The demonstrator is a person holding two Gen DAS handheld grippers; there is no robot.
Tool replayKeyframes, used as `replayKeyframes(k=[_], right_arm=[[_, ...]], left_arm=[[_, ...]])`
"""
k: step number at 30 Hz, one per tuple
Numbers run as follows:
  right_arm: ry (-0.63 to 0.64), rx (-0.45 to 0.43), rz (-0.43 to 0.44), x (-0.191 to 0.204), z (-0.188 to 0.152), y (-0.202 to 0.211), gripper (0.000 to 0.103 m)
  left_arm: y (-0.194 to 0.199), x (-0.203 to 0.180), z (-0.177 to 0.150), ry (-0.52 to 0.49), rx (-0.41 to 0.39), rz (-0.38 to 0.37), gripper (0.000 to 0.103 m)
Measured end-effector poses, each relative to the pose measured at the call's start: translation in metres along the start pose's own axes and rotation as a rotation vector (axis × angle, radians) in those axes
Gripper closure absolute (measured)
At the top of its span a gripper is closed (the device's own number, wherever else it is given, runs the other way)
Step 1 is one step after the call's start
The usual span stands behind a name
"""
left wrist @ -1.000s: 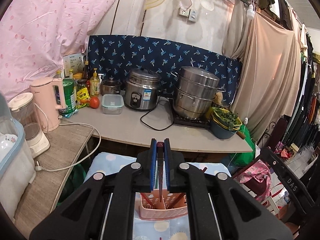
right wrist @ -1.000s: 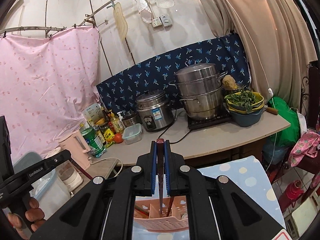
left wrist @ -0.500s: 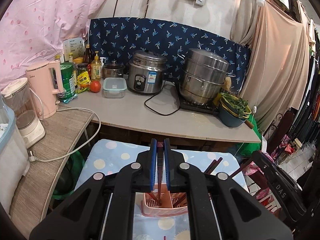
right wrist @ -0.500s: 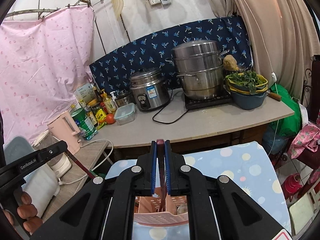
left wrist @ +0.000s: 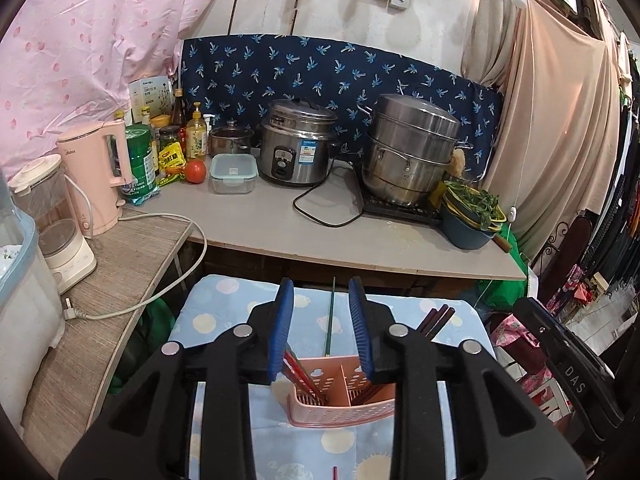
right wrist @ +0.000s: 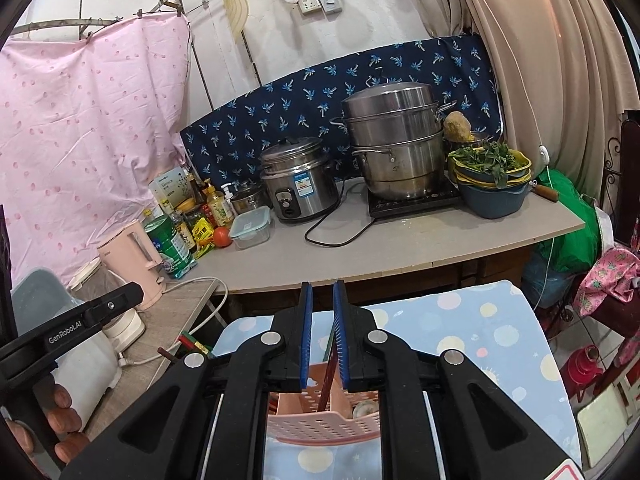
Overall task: Organize utensils
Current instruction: 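Open both tools to release the chopsticks into the caddy, then move both open tools back down over the red chopstick and gold spoon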
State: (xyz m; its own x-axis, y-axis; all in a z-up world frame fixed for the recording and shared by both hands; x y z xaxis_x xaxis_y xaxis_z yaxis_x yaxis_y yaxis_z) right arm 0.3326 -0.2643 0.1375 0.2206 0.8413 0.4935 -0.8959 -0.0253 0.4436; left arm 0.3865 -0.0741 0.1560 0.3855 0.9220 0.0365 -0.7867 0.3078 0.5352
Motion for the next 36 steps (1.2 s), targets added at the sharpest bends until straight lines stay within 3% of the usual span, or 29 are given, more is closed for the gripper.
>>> replayKeyframes(k=[11,22,36], right_arm=[[0.029,0.044,-0.017,-0.009,-0.040,0.026,0.091],[0.065,0.143,-0.040,-0.027,-0.112,0.054,0.091],[0.051,0.223,-0.074,-0.055,-0.172,0.076,0.091]], left_arm=[[0.013,-0.006,-0.026,-0.019,0.034,0.015,0.073],[0.018,-0.019,-0.101,-0.037,0.149,0.007,0.072],[0.033,-0.028,-0.177,-0.043,0.246,-0.002,0.071]])
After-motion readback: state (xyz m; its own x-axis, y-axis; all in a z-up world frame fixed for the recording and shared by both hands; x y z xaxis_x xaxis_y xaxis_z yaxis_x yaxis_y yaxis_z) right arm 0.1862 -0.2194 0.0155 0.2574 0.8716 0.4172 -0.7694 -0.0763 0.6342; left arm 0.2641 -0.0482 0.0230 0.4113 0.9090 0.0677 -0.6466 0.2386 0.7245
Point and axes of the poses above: each gripper's, at about its wrist camera, not at the fingertips, and y roughly against the way its jaws point, x to its left, z to its top, the point moved 9 cm from there along -y, roughly the way its jaws point, and after that the axes turned 15 degrees about -y, right-handed, at the moved point
